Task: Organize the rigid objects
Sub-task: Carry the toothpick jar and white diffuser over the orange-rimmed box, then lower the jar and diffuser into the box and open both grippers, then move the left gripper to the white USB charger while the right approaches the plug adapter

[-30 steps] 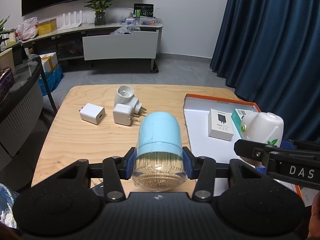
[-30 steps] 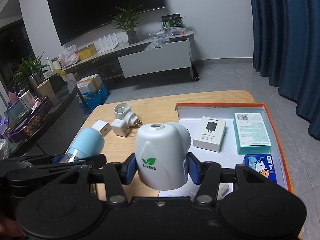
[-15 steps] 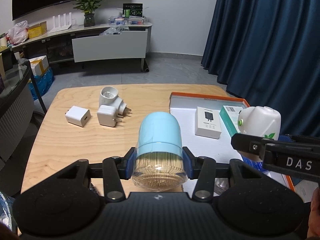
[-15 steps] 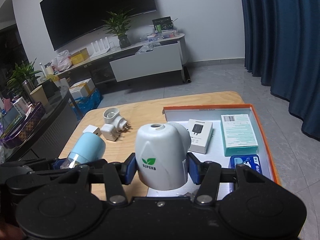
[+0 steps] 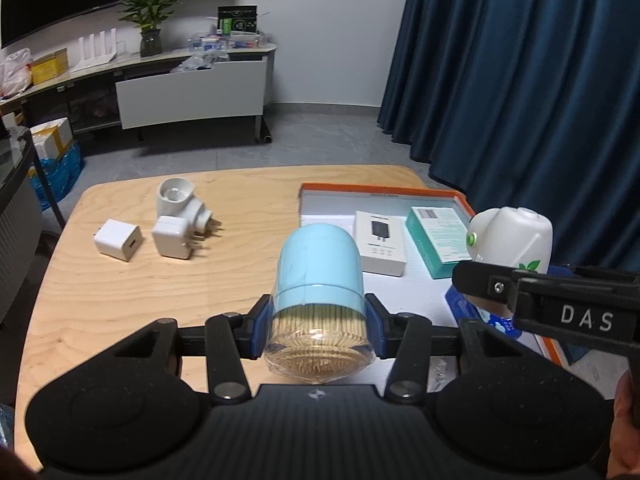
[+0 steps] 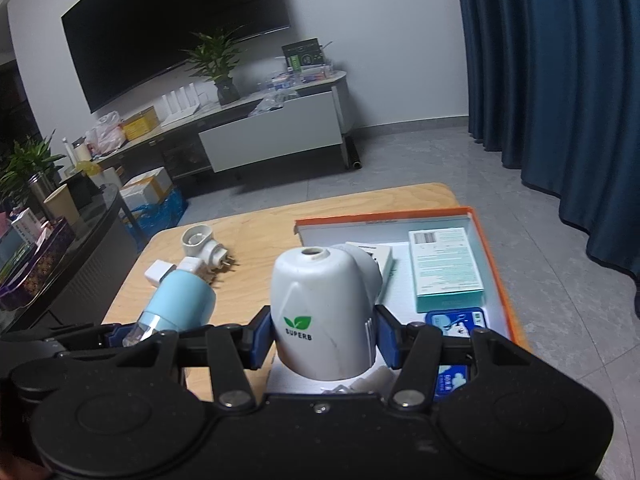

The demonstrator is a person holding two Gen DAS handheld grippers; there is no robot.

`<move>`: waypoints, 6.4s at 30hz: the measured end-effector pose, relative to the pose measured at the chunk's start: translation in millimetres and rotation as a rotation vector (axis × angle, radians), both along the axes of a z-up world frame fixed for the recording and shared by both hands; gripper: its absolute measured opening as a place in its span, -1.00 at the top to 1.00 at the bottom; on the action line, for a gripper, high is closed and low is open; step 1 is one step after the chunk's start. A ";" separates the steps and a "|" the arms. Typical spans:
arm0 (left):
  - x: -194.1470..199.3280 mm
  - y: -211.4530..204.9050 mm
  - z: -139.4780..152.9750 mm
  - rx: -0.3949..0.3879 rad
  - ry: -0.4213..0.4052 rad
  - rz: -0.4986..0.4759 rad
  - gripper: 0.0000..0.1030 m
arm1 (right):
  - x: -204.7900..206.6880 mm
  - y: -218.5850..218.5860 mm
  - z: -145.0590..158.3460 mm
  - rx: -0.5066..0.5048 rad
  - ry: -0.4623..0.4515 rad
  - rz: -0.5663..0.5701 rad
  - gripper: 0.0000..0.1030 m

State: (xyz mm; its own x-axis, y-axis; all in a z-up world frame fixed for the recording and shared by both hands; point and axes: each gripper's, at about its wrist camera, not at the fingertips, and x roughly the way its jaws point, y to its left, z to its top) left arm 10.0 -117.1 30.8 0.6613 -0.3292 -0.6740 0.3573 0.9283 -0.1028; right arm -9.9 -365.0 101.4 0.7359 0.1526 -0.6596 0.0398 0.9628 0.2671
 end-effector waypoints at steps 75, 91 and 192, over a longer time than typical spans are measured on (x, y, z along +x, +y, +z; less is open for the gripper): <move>30.7 -81.4 -26.5 0.022 0.074 -0.140 0.06 | 44.7 -57.9 -23.3 -0.028 0.060 -0.072 -0.24; 41.2 -96.1 -34.9 0.016 0.108 -0.170 0.06 | 72.5 -62.7 -35.3 -0.053 0.090 -0.065 -0.25; 90.6 130.7 -30.0 0.001 0.092 0.330 -0.79 | 97.7 129.2 -34.4 -0.045 0.071 0.265 -0.49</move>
